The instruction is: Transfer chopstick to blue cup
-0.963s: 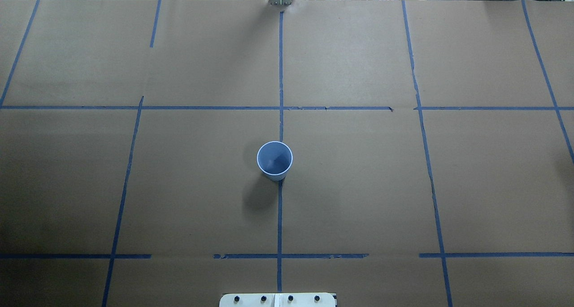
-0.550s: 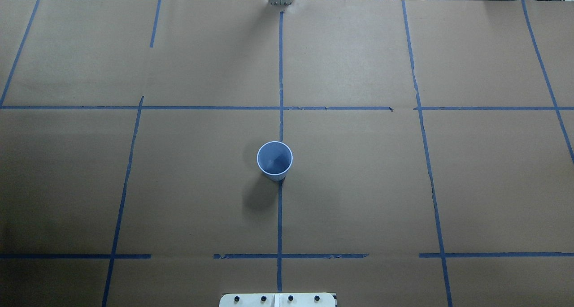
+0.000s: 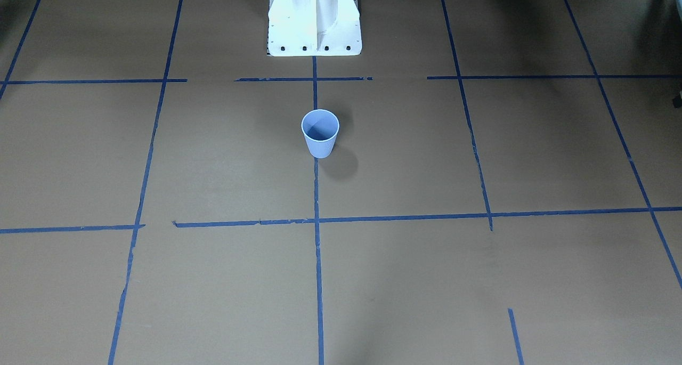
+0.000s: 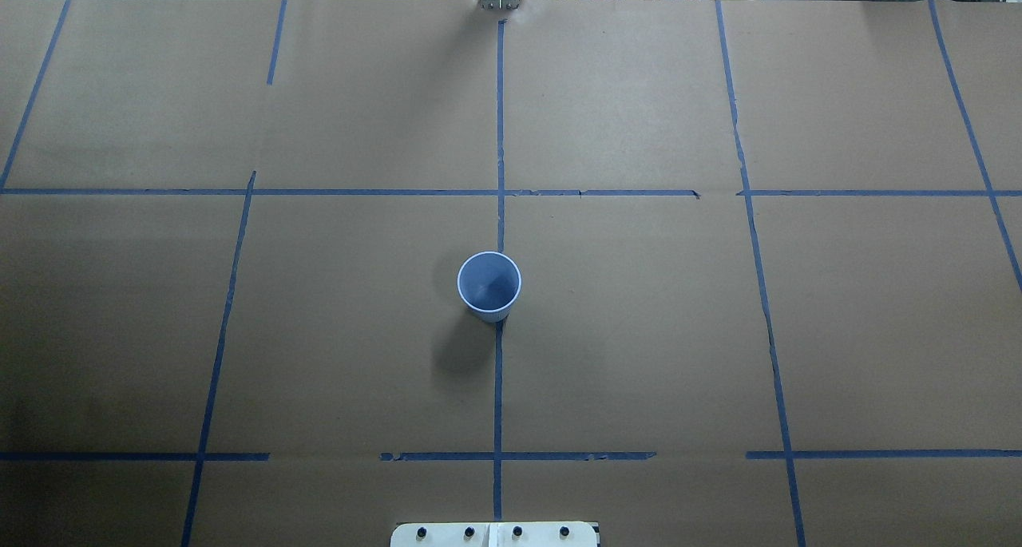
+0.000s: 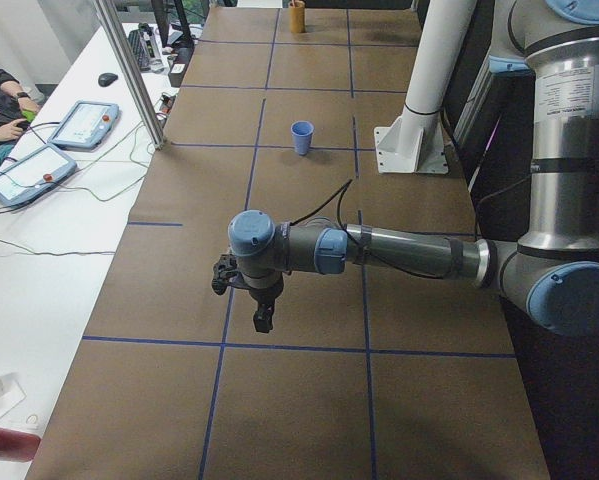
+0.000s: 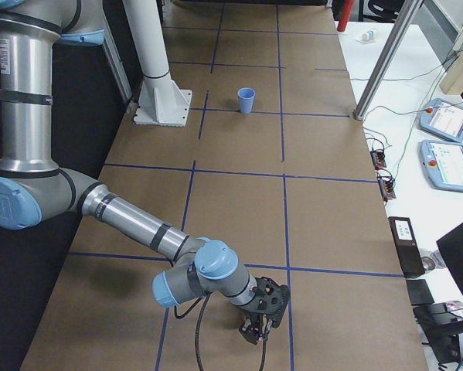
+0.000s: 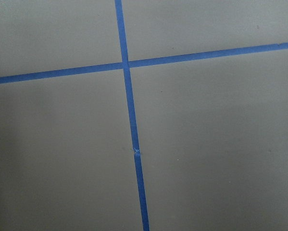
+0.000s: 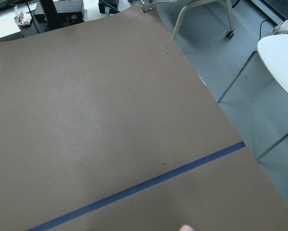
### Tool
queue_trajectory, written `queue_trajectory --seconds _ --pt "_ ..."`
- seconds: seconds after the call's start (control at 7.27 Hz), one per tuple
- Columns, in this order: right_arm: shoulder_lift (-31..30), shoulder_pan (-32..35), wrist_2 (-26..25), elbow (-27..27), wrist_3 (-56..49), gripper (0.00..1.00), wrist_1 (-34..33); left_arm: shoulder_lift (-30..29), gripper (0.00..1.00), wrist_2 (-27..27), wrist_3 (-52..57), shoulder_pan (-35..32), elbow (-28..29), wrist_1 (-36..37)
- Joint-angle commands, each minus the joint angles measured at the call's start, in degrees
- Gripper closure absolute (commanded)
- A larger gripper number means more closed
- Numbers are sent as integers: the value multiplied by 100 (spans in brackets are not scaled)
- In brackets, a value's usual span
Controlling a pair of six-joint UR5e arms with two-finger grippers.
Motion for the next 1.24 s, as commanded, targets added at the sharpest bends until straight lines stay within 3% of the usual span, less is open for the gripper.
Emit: queue_trajectory --seconds 0.0,0.28,0.69,1.1 --pt "55 -211 -12 -50 -4 2 -1 3 0 0 0 -3 -18 0" --pt "55 -265 5 -216 -4 9 -1 3 0 9 0 -3 -18 0" --pt "46 -265 32 -208 -13 65 25 3 0 0 9 -3 -18 0" --pt "20 -256 67 -68 -48 96 208 3 0 0 9 -3 -53 0"
